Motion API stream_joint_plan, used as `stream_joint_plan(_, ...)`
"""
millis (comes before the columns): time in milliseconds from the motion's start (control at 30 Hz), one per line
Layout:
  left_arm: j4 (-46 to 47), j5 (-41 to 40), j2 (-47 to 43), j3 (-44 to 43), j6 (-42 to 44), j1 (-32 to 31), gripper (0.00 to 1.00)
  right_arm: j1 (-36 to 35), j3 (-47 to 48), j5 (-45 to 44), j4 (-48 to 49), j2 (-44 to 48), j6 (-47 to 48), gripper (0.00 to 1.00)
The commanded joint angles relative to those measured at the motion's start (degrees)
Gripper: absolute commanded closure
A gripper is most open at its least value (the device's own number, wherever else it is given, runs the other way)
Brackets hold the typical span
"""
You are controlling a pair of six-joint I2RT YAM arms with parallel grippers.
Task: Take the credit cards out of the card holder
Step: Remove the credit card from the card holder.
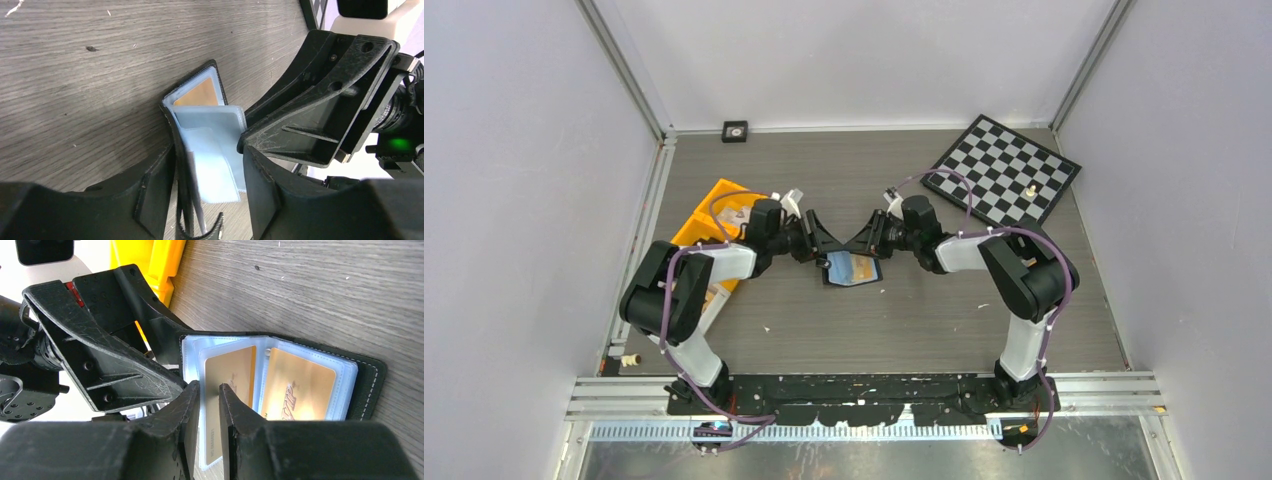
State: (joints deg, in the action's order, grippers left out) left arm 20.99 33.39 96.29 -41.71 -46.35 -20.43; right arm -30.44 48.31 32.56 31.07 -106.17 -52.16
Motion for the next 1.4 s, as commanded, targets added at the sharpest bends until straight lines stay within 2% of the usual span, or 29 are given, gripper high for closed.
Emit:
stream_joint_plan(0, 3.38, 0.62, 0.90, 0.33, -0.67, 0.61, 0.50, -0.57, 0.91, 3.88, 7.36, -0.54, -2.66, 0.73)
stream_joint_plan(167, 3.79, 0.82, 1.03, 0.48, -1.02, 0.96, 0.54, -0.59, 0.91, 4.42, 8.54, -1.05, -3.53, 0.72)
stream_joint_plan(233, 4.11, 1.05, 0.93, 0.81, -1.26, 1.07, 0.48, -0.61, 0.71, 5.17, 10.27, -1.35, -4.26, 0.57)
stream_joint_plan(300, 4.68, 0.89, 0.69, 1.05, -1.29, 1.09, 0.45, -0.67, 0.26, 5.55, 12.16, -1.30, -5.29, 0.53)
stream_joint_plan(333, 4.67, 0.85, 0.68, 1.02, -1.25, 1.09, 0.46, -0.67, 0.30, 5.49, 12.01, -1.31, -5.21, 0.54)
stream_joint_plan(433, 4.41, 1.15, 0.93, 0.81, -1.25, 1.09, 0.52, -0.66, 0.40, 5.40, 11.57, -1.64, -5.18, 0.70)
stream_joint_plan(467, 4.26, 1.08, 1.00, 0.77, -1.21, 1.09, 0.52, -0.61, 0.40, 5.68, 12.09, -1.81, -5.56, 0.73)
stream_joint_plan(633, 3.62, 0.73, 1.18, 0.73, -1.05, 1.25, 0.41, -0.61, 0.32, 6.34, 13.89, -2.21, -6.55, 0.73)
stream_joint_plan(767, 3.53, 0.63, 1.18, 0.67, -1.03, 1.35, 0.41, -0.65, 0.55, 6.22, 13.15, -2.33, -6.20, 0.77)
stream_joint_plan(900, 3.53, 0.68, 1.09, 0.71, -0.94, 1.44, 0.41, -0.66, 0.81, 6.16, 12.28, -2.42, -6.03, 0.86)
stream_joint_plan(1067, 3.35, 0.96, 1.48, 0.49, -1.03, 1.53, 0.44, -0.64, 2.13, 2.62, 3.37, -1.43, -1.52, 0.92)
stream_joint_plan(1100, 3.29, 0.89, 1.37, 0.48, -0.96, 1.53, 0.44, -0.64, 2.44, 1.88, 1.57, -1.15, -0.43, 0.90)
stream_joint_plan(1233, 2.91, 0.97, 1.39, 0.40, -0.76, 1.62, 0.46, -0.63, 2.92, -0.57, -3.29, -0.18, 1.74, 0.71)
stream_joint_plan(1367, 2.91, 1.14, 1.80, 0.15, -0.97, 1.87, 0.55, -0.67, 3.10, -0.74, -3.57, -0.57, 1.51, 0.69)
